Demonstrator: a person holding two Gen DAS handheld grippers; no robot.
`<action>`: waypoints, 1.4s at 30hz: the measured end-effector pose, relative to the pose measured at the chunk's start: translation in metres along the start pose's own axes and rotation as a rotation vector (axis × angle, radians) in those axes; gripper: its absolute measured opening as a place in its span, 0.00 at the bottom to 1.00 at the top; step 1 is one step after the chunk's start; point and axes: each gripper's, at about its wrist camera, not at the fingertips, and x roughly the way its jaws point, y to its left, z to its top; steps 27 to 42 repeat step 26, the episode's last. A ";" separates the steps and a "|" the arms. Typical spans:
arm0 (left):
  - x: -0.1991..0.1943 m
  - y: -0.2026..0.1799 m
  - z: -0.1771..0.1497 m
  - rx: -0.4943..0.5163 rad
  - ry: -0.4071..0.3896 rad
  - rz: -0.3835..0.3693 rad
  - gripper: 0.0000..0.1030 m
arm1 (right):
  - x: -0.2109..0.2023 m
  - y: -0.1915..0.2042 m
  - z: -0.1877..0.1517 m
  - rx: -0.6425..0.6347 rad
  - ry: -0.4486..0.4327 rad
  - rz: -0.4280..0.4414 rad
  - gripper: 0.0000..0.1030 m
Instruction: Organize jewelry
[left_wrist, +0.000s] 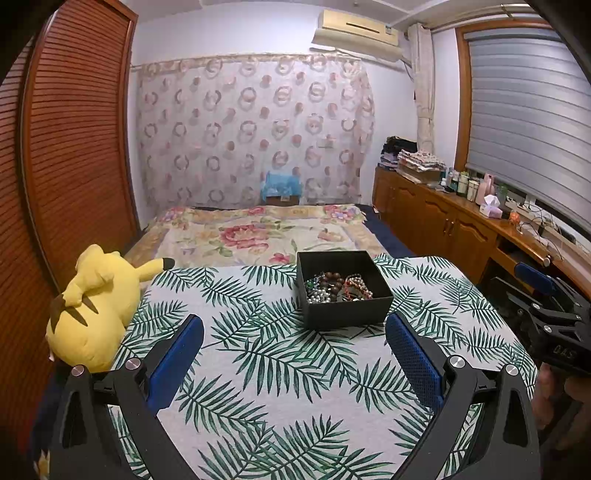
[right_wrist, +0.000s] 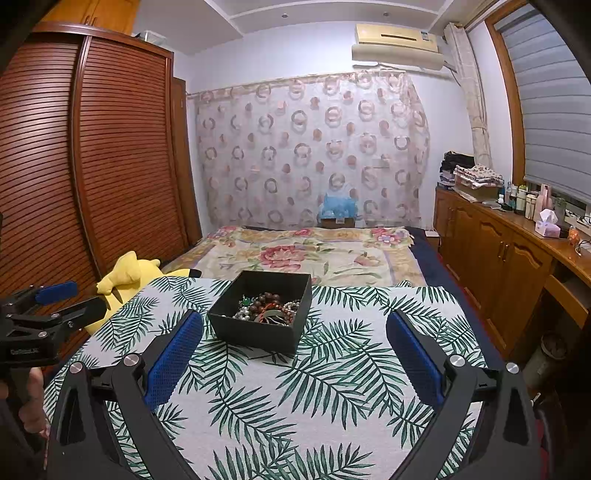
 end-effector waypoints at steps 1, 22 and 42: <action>0.000 0.000 0.000 0.000 0.000 -0.001 0.92 | 0.000 0.000 0.000 0.000 0.000 0.000 0.97; -0.001 -0.001 0.001 0.002 -0.004 0.001 0.92 | 0.001 -0.002 0.002 0.002 0.000 0.000 0.97; -0.001 -0.001 0.001 0.005 -0.006 0.001 0.92 | 0.001 -0.002 0.001 0.002 0.000 0.000 0.97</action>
